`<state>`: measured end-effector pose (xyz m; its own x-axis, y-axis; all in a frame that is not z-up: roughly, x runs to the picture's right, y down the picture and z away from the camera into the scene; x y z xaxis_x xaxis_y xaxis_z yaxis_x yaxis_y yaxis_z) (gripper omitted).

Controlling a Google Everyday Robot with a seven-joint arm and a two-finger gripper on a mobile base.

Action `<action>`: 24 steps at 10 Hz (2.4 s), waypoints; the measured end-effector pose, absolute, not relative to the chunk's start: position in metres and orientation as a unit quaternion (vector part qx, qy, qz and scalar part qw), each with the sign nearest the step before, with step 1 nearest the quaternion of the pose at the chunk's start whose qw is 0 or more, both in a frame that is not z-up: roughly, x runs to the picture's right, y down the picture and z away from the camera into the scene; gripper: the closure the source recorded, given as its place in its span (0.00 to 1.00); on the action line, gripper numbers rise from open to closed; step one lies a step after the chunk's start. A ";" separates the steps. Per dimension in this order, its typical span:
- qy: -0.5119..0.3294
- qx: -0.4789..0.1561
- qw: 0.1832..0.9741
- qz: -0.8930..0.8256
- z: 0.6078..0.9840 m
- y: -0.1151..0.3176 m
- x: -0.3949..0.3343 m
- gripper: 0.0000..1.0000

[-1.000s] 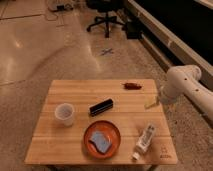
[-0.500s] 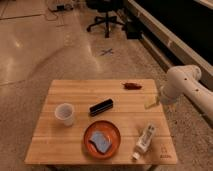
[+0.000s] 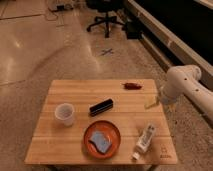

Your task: Drag the pepper across the table

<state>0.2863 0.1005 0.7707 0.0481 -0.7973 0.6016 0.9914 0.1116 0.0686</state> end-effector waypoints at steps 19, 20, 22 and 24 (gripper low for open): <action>-0.251 -0.162 0.627 -0.720 0.843 0.051 0.242 0.20; -0.251 -0.151 0.613 -0.734 0.854 0.041 0.233 0.20; -0.252 -0.129 0.586 -0.759 0.873 0.021 0.216 0.20; -0.260 -0.106 0.561 -0.779 0.886 0.004 0.200 0.20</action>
<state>0.1998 0.0036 0.8861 -0.3484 -0.8182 0.4574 0.9287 -0.2353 0.2866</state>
